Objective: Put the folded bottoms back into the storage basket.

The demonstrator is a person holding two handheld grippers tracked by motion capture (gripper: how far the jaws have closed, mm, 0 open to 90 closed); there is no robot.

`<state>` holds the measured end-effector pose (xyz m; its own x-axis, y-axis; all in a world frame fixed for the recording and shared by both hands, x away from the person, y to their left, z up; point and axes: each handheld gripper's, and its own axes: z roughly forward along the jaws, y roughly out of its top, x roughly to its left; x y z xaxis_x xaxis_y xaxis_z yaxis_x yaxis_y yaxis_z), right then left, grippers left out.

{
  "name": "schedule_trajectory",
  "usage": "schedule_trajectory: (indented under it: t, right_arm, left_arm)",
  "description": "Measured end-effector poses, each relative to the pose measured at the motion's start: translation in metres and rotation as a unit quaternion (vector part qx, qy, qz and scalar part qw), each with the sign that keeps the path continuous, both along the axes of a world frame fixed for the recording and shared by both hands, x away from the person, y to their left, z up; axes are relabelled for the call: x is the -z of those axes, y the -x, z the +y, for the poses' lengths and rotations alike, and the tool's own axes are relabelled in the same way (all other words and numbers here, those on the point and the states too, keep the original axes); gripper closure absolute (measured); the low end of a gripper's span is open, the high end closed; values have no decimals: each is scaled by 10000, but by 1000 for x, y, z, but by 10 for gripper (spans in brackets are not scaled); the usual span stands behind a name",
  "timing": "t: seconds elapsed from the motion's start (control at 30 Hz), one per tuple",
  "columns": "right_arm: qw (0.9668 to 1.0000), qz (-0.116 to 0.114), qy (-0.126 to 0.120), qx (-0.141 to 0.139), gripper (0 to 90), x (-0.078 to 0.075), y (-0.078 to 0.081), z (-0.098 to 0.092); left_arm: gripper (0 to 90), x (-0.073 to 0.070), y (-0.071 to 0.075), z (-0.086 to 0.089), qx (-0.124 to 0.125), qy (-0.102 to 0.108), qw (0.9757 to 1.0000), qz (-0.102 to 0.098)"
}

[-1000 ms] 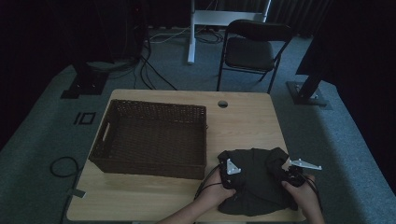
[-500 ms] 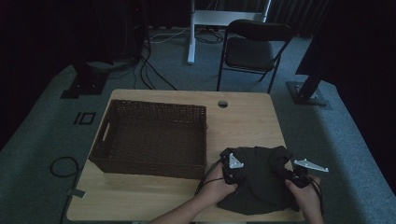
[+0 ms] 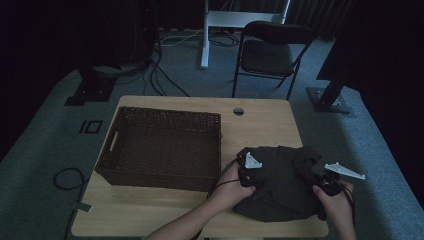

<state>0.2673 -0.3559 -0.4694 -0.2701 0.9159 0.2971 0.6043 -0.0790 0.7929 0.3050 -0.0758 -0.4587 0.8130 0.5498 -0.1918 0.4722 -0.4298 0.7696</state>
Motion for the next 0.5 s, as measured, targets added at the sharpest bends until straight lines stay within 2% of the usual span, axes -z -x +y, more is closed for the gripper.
schedule_trajectory:
  t: [0.23, 0.33, 0.5]
  right_arm:
    - [9996, -278, -31, -53, 636, -31, -3, 6]
    - [9992, -384, -51, -67, 636, -44, -7, 10]
    - [9985, -517, -73, -137, 637, -62, -14, 18]
  left_arm:
    - [704, -31, -8, 10, -72, 205, 9997, -141]
    - [704, -42, -12, 14, -83, 206, 9994, -266]
    - [704, -57, -19, 25, -154, 245, 9991, -310]
